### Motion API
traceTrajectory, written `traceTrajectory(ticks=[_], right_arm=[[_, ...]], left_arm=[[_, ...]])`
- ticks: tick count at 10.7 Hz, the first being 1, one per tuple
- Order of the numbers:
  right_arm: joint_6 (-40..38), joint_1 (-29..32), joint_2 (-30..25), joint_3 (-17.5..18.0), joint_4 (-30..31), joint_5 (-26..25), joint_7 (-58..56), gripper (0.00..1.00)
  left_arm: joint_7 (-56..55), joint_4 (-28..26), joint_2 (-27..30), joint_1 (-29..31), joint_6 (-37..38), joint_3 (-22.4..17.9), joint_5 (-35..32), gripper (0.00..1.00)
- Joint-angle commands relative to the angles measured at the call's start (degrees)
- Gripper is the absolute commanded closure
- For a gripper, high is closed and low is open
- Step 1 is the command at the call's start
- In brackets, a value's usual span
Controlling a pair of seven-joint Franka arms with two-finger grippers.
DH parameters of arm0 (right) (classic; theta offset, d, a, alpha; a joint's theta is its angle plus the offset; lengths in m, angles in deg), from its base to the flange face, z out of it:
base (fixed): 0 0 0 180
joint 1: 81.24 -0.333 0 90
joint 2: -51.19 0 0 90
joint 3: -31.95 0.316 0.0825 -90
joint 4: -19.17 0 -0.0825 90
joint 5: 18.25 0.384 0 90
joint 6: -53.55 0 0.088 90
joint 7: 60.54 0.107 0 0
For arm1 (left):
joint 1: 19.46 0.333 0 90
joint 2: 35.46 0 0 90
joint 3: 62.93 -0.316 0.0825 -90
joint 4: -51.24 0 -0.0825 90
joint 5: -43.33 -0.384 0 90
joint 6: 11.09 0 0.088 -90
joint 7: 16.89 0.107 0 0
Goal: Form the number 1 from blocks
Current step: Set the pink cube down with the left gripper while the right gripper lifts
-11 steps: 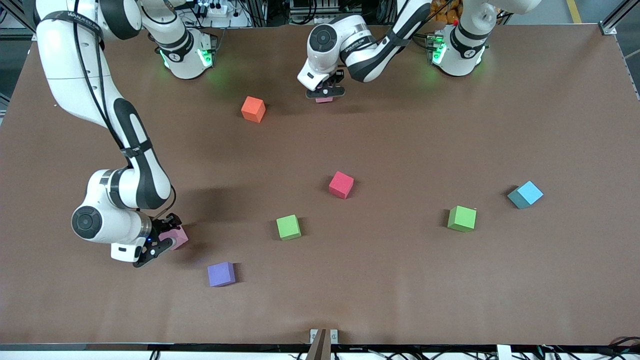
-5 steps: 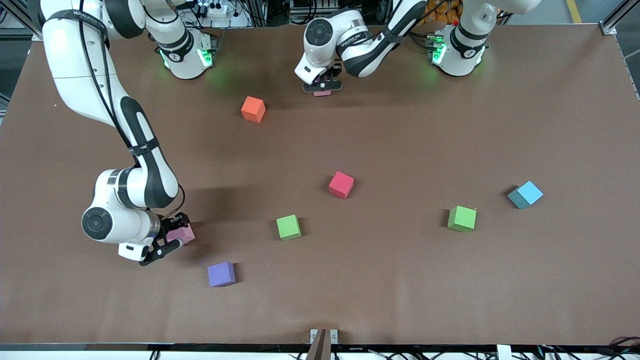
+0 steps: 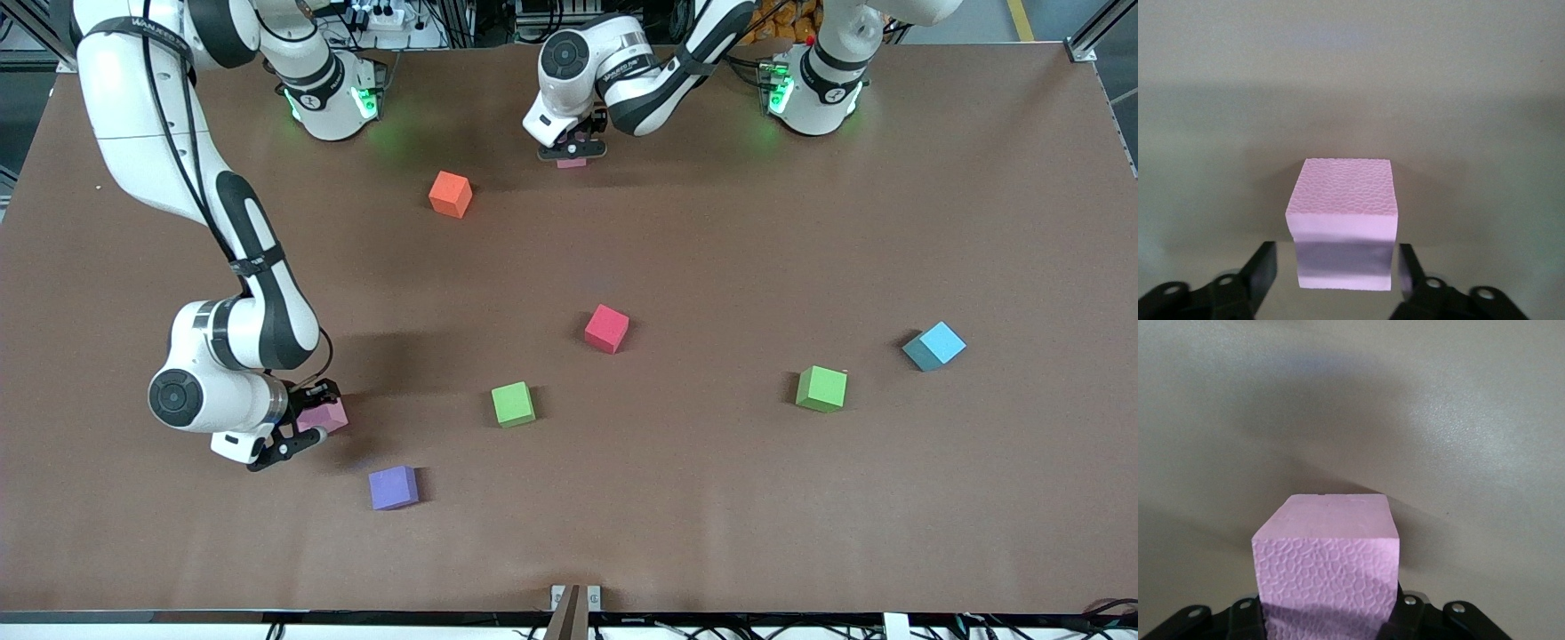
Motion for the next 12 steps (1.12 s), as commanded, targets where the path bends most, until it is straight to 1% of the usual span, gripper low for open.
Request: traceTrajectory(ticks=[1, 2, 3, 4, 5, 6, 7, 8, 9, 10, 11, 12], right_arm=[[-2.16, -1.80, -0.71, 0.08, -0.29, 0.19, 4.90, 0.99], [-2.77, -2.33, -1.06, 0.08, -0.29, 0.19, 5.87, 0.99], [-4.26, -3.37, -1.85, 0.16, -0.38, 0.19, 8.49, 0.99], [-6.71, -6.08, -3.25, 0.17, -0.46, 0.19, 14.26, 0.99], [-8.04, -8.55, -4.48, 0.08, -0.47, 0.10, 20.15, 0.99], [-9.01, -9.35, -5.27, 0.16, -0.38, 0.19, 21.69, 0.99], [-10.76, -10.49, -6.15, 0.25, -0.29, 0.28, 22.05, 0.99], [-11.82, -12.33, -7.55, 0.25, 0.32, 0.28, 24.49, 0.99], [-11.57, -14.79, -9.31, 0.25, 2.07, 0.36, 26.86, 0.98], [-10.78, -17.60, -11.59, 0.25, 4.43, 0.97, 29.32, 0.98], [-9.03, -20.41, -13.96, 0.25, 7.33, 2.81, 32.74, 0.98], [-6.06, -23.57, -16.42, 0.25, 10.92, 2.91, 36.52, 0.98]], left_arm=[[-0.28, 1.72, 0.06, 0.49, 0.65, -0.18, -1.17, 0.00], [-0.37, 2.34, 0.32, 0.66, 0.65, -0.88, -1.17, 0.00], [-0.37, 3.04, 1.37, 1.28, 2.22, -1.14, -1.17, 0.00], [-0.29, 4.96, 2.86, 3.54, 6.41, -1.23, -1.17, 0.00], [0.15, 7.42, 5.31, 7.05, 12.54, -1.15, -1.17, 0.00], [1.37, 9.27, 7.77, 10.91, 17.82, -1.23, -1.08, 0.00], [3.04, 10.59, 10.32, 16.00, 21.71, -1.84, -1.08, 0.00], [6.10, 11.82, 11.74, 20.14, 23.57, -4.72, -1.16, 0.00], [12.31, 14.01, 11.84, 23.75, 24.98, -7.97, -1.17, 0.00], [19.68, 15.77, 11.23, 26.83, 26.21, -11.74, -1.17, 0.00], [27.67, 15.96, 10.44, 28.60, 26.14, -16.65, -2.04, 0.00], [37.41, 16.92, 8.96, 28.88, 25.88, -21.49, -7.35, 0.00]])
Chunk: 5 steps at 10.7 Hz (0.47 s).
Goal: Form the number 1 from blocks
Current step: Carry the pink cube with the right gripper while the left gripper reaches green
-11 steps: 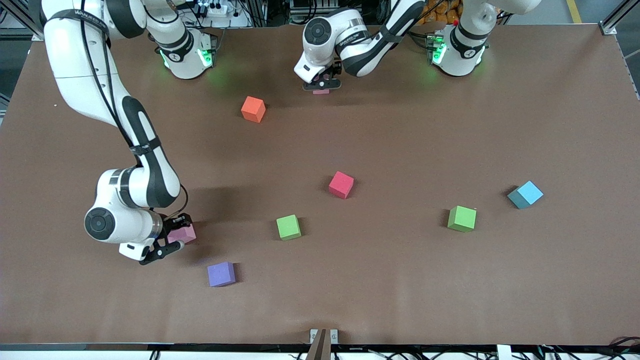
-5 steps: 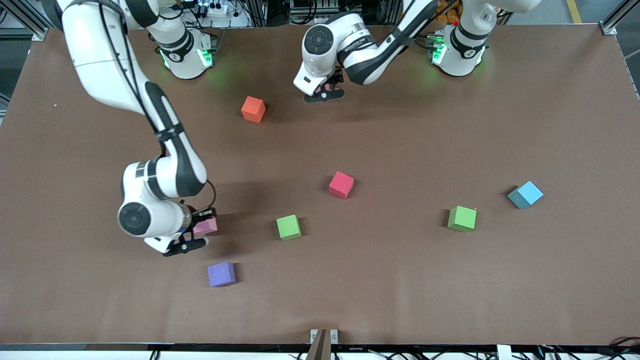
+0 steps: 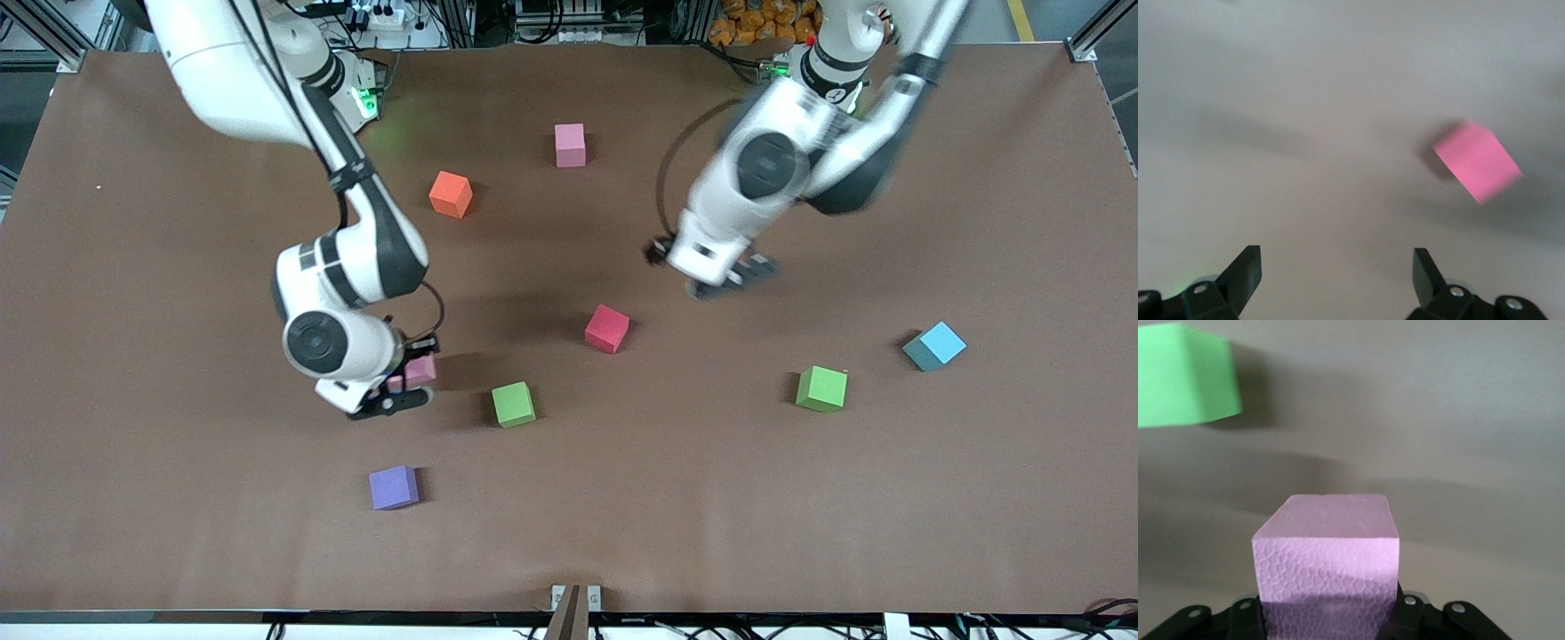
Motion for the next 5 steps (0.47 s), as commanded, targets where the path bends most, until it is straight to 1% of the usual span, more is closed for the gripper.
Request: traceTrajectory(ticks=[1, 2, 3, 5], right_arm=[[5.40, -7.16, -7.14, -0.34, 10.09, 0.83, 8.27, 0.98], [5.60, -10.68, -7.06, -0.34, 10.46, 0.83, 11.52, 0.98], [6.21, -13.93, -6.54, -0.43, 10.46, 0.83, 15.56, 0.98], [7.09, -18.86, -6.18, -0.34, 10.55, 1.09, 20.41, 0.97]], left_arm=[[15.46, 3.09, -4.16, -0.06, 0.21, -6.46, -9.83, 0.00], [17.09, 3.88, -5.30, 0.55, -0.23, -7.61, -12.40, 0.00], [17.54, 5.28, -7.06, 0.99, -2.49, -9.53, -12.51, 0.00], [18.16, 7.04, -11.09, 1.34, -6.45, -10.78, -12.95, 0.00]])
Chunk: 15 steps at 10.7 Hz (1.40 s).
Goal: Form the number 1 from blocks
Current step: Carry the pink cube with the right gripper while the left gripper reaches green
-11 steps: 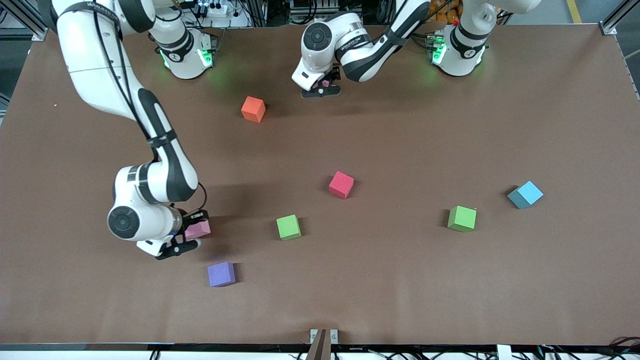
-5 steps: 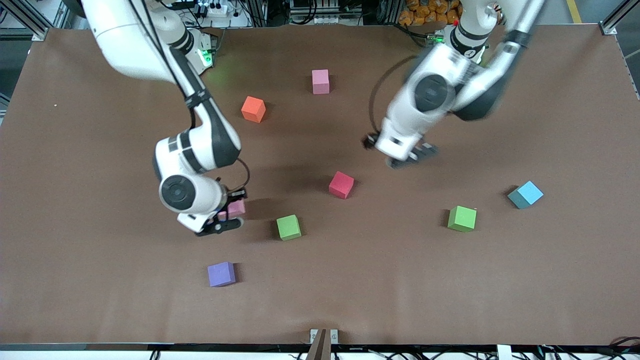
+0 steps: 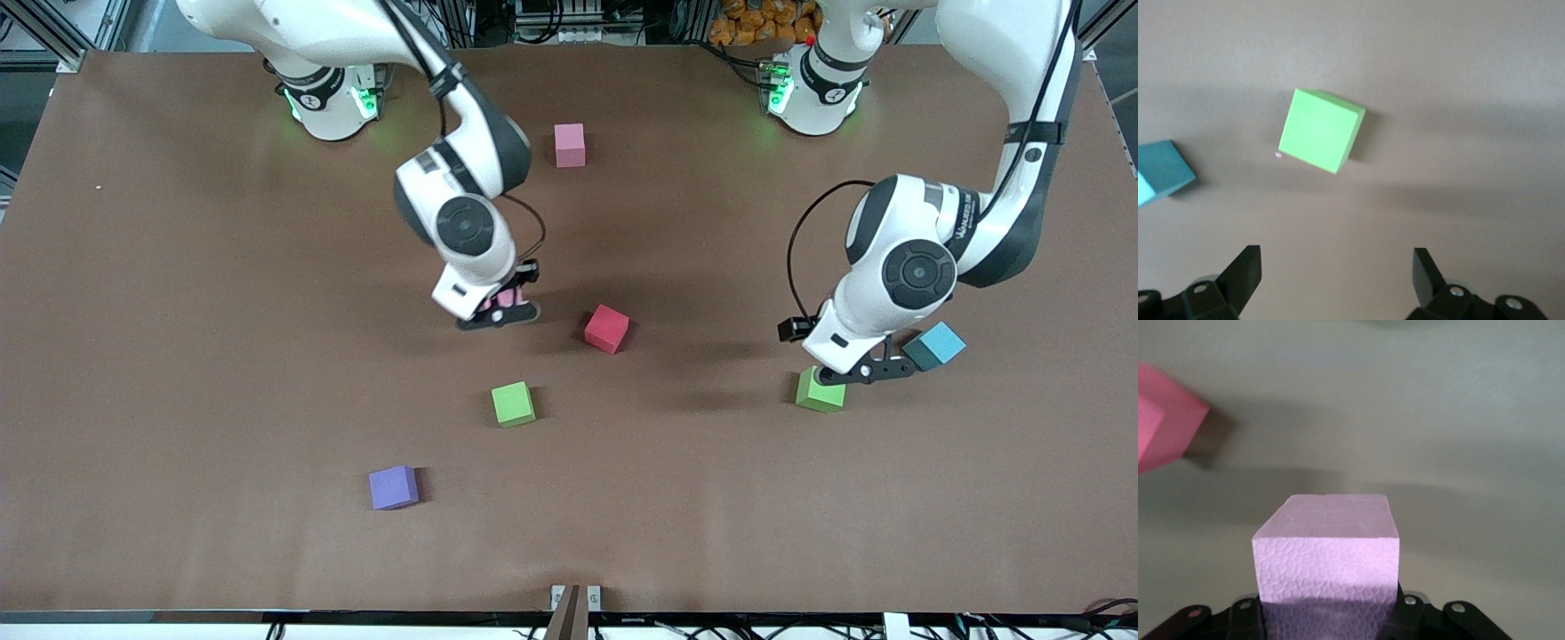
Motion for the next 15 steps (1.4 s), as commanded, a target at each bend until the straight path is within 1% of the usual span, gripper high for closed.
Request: traceTrajectory(ticks=[1, 2, 3, 4, 5, 7, 8, 10, 12, 13, 15], right_arm=[[1.85, -5.41, -0.98, -0.46, 2.27, 1.53, 5.40, 0.97], [5.95, -9.18, -0.97, -0.46, 5.06, 1.80, 8.73, 0.97], [10.08, -11.65, -0.80, -0.46, 7.26, 1.89, 12.15, 0.97], [12.04, -13.68, -0.53, -0.46, 7.98, 1.89, 13.75, 0.97], [11.88, -15.00, -0.45, -0.37, 7.90, 1.89, 16.38, 0.97], [11.53, -18.78, -0.27, -0.46, 8.16, 2.85, 20.69, 0.97], [11.27, -19.32, -0.44, -0.46, 8.77, 2.77, 21.58, 0.97], [12.75, -19.41, -1.06, -0.46, 12.18, 2.77, 20.98, 0.97], [18.00, -19.58, -2.72, -0.46, 17.45, 2.68, 20.01, 0.97], [18.90, -20.11, -3.16, -0.46, 18.52, 2.68, 20.01, 0.97], [19.69, -20.38, -3.34, 0.15, 18.79, 2.85, 20.36, 0.97]], left_arm=[[4.83, 5.78, -6.57, 0.23, -2.39, -2.04, -1.51, 0.00], [11.13, 8.24, -8.69, 0.23, -2.40, -3.36, -0.64, 0.00], [13.89, 8.97, -9.40, 0.23, -2.40, -3.63, -0.63, 0.02], [15.48, 9.06, -9.85, 0.32, -2.40, -3.72, -0.63, 0.02], [18.81, 10.10, -10.55, 0.32, -2.57, -4.68, -0.02, 0.02], [24.35, 11.26, -12.65, 0.32, -3.27, -5.91, 6.19, 0.01], [26.90, 11.26, -13.45, 0.32, -4.67, -6.53, 8.57, 0.01], [29.37, 11.17, -14.50, 0.15, -5.04, -6.80, 8.69, 0.01], [31.84, 11.17, -15.21, -0.11, -5.21, -6.80, 8.42, 0.01], [32.11, 11.17, -15.73, -0.29, -5.82, -6.80, 8.33, 0.01], [34.73, 11.17, -16.88, -0.47, -6.27, -6.89, 8.07, 0.01]])
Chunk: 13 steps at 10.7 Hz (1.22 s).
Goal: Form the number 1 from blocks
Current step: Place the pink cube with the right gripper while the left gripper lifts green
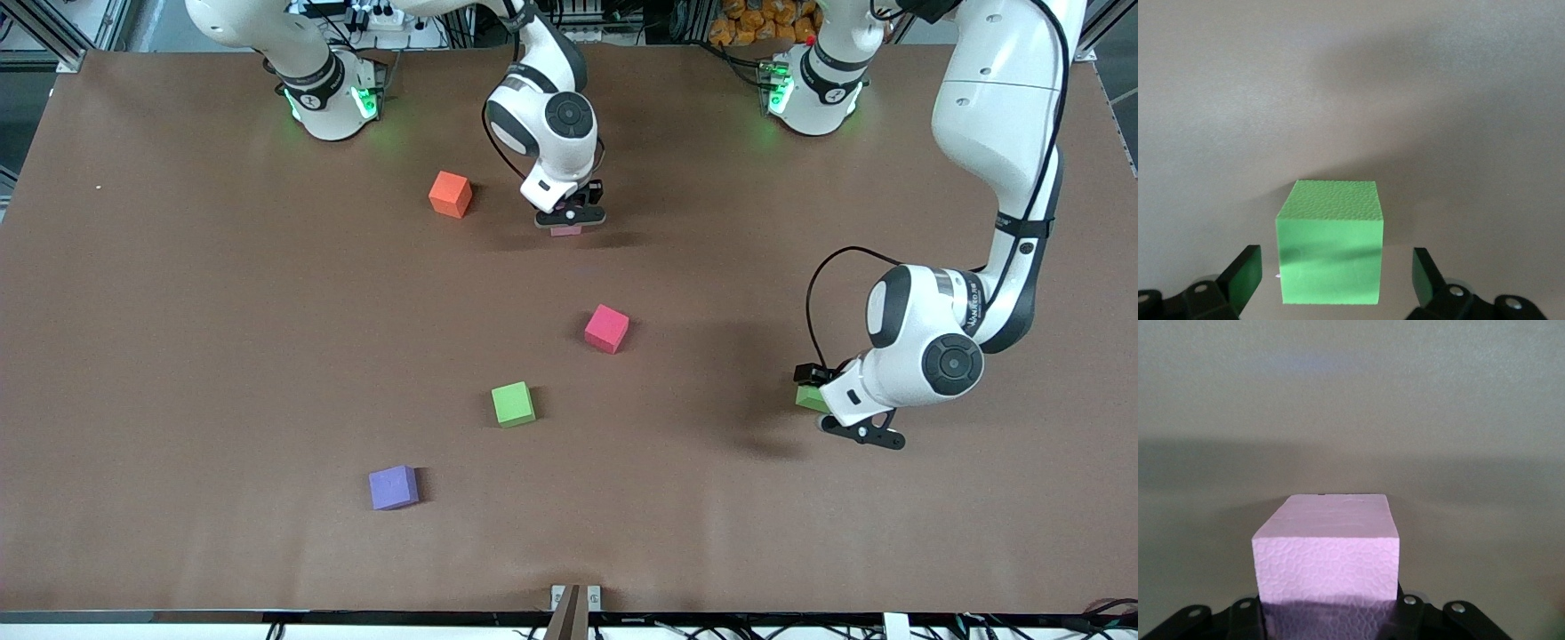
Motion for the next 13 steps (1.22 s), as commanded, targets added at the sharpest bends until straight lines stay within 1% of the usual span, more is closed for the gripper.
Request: traceTrajectory(ticks=[1, 2, 3, 5, 6, 7, 8, 9, 10, 11, 13], right_arm=[[1.90, -0.96, -3.00, 1.17, 3.10, 1.20, 0.15, 0.97], [1.91, -0.96, -3.52, 2.14, 3.63, 2.16, 0.16, 0.97], [1.91, -0.96, -4.83, 2.84, 4.76, 2.69, 0.16, 0.97], [1.91, -0.96, -7.56, 3.20, 8.10, 2.70, 0.16, 0.96], [1.91, -0.96, -7.83, 3.38, 8.64, 2.70, 0.16, 0.96], [2.00, -0.96, -7.84, 3.47, 8.64, 2.79, 0.16, 0.96], [2.17, -0.96, -7.75, 3.47, 8.64, 2.87, 0.16, 0.96], [2.70, -1.05, -7.66, 3.64, 8.64, 2.88, 0.25, 0.95], [3.31, -1.05, -7.40, 4.34, 8.64, 3.66, 0.25, 0.95], [4.53, -1.31, -7.14, 4.52, 8.64, 5.32, 0.16, 0.94], [4.72, -1.75, -7.05, 4.52, 8.64, 5.42, 0.16, 0.93]], left_arm=[[3.42, 1.21, -1.57, -0.62, -1.03, -0.59, 0.57, 0.01], [4.30, 1.21, -1.83, -0.62, -1.12, -0.59, 0.57, 0.08], [6.22, 1.38, -2.18, -0.62, -1.21, -1.02, 0.57, 0.20], [8.26, 1.39, -2.27, -0.71, -2.00, -1.73, 0.75, 0.21], [8.35, 1.39, -2.36, -0.71, -2.00, -1.73, 0.75, 0.27], [8.44, 1.73, -2.53, -0.71, -2.00, -1.73, 0.66, 0.37], [8.44, 1.82, -2.62, -0.71, -2.00, -1.73, 0.66, 0.50], [9.83, 1.82, -2.62, -0.71, -2.00, -1.73, 0.75, 0.66], [10.80, 1.74, -2.53, -0.79, -2.00, -1.73, 0.83, 0.91], [10.90, 1.56, -2.19, -1.23, -2.61, -1.73, 0.40, 1.00], [10.37, 1.30, -1.40, -1.85, -3.14, -1.73, 0.48, 1.00]])
